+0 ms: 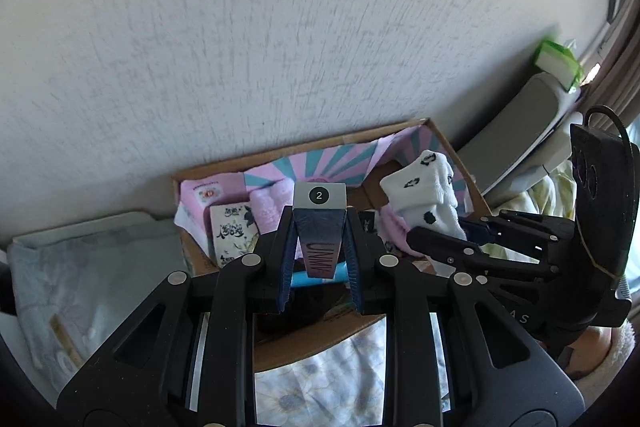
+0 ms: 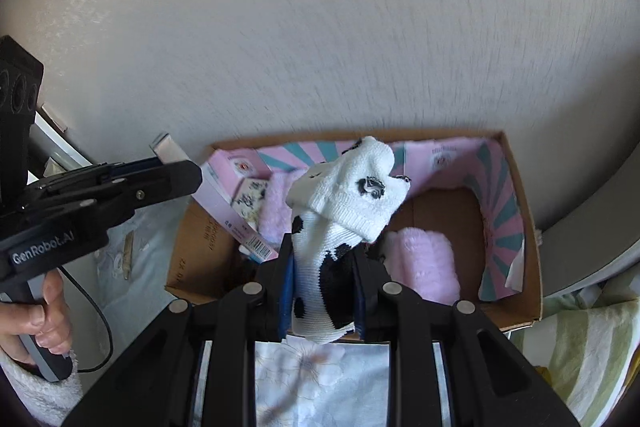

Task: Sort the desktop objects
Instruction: 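Carry the UNNY box and sock into the cardboard box and release, then move both grippers back toward the tape roll and gold tube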

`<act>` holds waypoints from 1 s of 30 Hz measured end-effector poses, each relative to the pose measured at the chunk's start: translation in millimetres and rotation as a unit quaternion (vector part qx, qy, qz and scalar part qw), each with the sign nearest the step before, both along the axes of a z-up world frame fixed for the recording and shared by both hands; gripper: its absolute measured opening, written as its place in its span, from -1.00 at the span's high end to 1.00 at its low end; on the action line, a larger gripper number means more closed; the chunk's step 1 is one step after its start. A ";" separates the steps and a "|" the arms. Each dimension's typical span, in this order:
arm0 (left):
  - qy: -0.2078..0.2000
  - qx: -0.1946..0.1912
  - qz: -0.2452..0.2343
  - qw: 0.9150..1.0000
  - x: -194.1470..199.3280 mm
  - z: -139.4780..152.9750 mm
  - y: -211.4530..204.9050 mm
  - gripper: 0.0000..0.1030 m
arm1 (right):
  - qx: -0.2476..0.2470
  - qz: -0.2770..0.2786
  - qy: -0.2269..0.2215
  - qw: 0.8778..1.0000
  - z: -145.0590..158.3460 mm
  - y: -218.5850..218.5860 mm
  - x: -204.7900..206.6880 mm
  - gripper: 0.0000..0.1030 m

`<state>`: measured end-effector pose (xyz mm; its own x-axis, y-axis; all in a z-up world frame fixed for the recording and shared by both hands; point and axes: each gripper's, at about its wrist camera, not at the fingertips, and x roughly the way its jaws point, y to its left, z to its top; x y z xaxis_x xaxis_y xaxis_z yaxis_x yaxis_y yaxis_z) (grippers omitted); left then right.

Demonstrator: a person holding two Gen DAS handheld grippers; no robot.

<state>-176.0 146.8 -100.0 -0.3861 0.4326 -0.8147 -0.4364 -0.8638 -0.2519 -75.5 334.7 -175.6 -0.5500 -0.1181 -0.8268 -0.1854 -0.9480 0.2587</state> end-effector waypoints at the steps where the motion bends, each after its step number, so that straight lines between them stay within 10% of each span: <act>1: -0.002 -0.002 0.002 1.000 -0.8 -2.2 1.2 0.60 | -0.001 0.001 -0.002 1.000 -2.7 1.8 -0.3 0.57; 8: -0.043 0.007 0.021 0.999 -13.4 -14.3 9.9 0.47 | 0.012 0.020 -0.025 0.999 -19.3 3.4 -13.2 0.48; 9: -0.054 0.015 0.029 0.998 -14.8 -16.0 7.6 0.27 | 0.020 0.023 -0.031 0.999 -21.2 2.6 -15.2 0.20; 10: -0.063 0.023 0.033 0.997 -15.7 -15.3 5.2 -0.55 | 0.023 0.025 -0.033 0.999 -21.9 2.2 -16.6 -0.34; 11: -0.067 0.032 0.034 0.997 -15.7 -13.6 3.0 -0.96 | 0.020 0.027 -0.031 0.999 -22.2 1.7 -16.8 -0.70; 12: -0.062 0.044 0.034 0.997 -14.4 -10.1 -0.3 -0.99 | 0.014 0.029 -0.030 0.999 -22.0 1.1 -17.0 -0.99; 30: 0.064 0.062 0.050 0.995 17.3 68.5 -58.8 -1.00 | 0.006 0.047 0.071 0.996 42.7 -17.4 -2.5 -0.99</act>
